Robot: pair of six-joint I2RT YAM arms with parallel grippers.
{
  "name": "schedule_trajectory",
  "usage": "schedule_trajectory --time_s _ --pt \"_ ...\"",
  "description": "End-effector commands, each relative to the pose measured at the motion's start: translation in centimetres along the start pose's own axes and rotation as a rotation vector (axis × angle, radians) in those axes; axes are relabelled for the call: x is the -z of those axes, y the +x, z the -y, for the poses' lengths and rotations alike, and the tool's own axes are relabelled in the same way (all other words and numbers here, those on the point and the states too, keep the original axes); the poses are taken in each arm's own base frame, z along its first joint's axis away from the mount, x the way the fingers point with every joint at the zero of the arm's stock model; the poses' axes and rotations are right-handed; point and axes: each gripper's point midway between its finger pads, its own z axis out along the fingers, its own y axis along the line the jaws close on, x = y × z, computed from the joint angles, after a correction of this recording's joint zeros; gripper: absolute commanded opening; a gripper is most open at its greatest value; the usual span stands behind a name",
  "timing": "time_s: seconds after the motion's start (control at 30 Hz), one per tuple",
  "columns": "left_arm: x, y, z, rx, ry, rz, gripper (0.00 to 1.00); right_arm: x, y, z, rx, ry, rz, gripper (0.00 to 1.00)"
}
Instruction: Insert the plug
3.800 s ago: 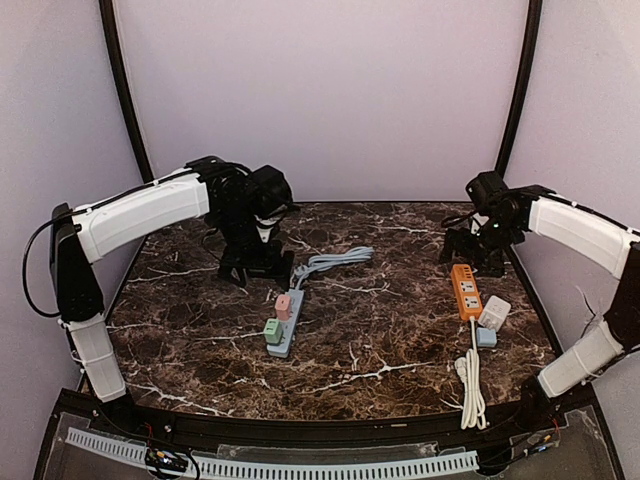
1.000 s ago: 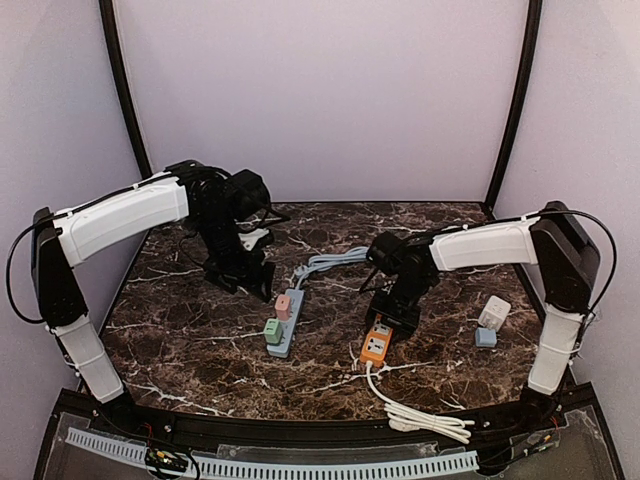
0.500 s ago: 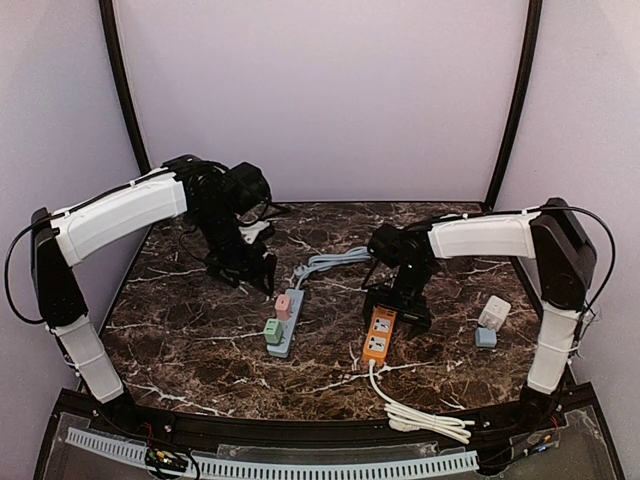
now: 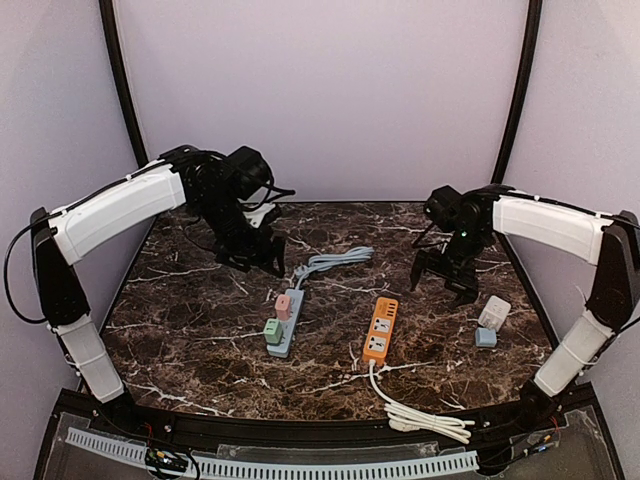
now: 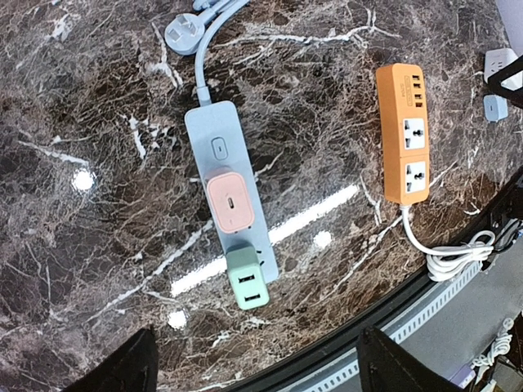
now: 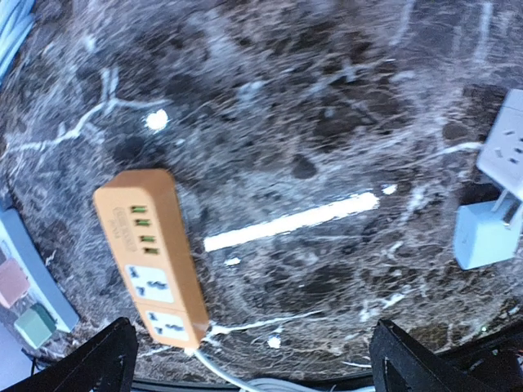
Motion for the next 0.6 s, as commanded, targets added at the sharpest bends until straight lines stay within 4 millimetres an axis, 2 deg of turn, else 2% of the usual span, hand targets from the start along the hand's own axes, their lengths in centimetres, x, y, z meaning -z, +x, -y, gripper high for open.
schedule_trajectory --time_s 0.0,0.13,0.23,0.4,0.57 --pt "0.2 -1.3 0.7 -0.011 0.025 0.031 0.84 0.6 -1.0 6.0 -0.074 0.171 0.031 0.99" --pt "0.2 -1.5 1.0 -0.011 0.033 0.038 0.84 1.2 -1.8 9.5 -0.138 0.250 0.061 0.99" --pt "0.2 -1.3 1.2 -0.016 0.035 0.036 0.84 1.1 -2.2 11.4 -0.183 0.270 0.070 0.99" --pt "0.1 -1.2 1.4 -0.023 0.041 0.032 0.83 0.6 -3.0 13.9 -0.242 0.291 0.094 0.99" --pt "0.2 -1.2 1.6 -0.024 0.051 0.032 0.83 -0.2 -3.8 15.0 -0.287 0.268 0.118 0.96"
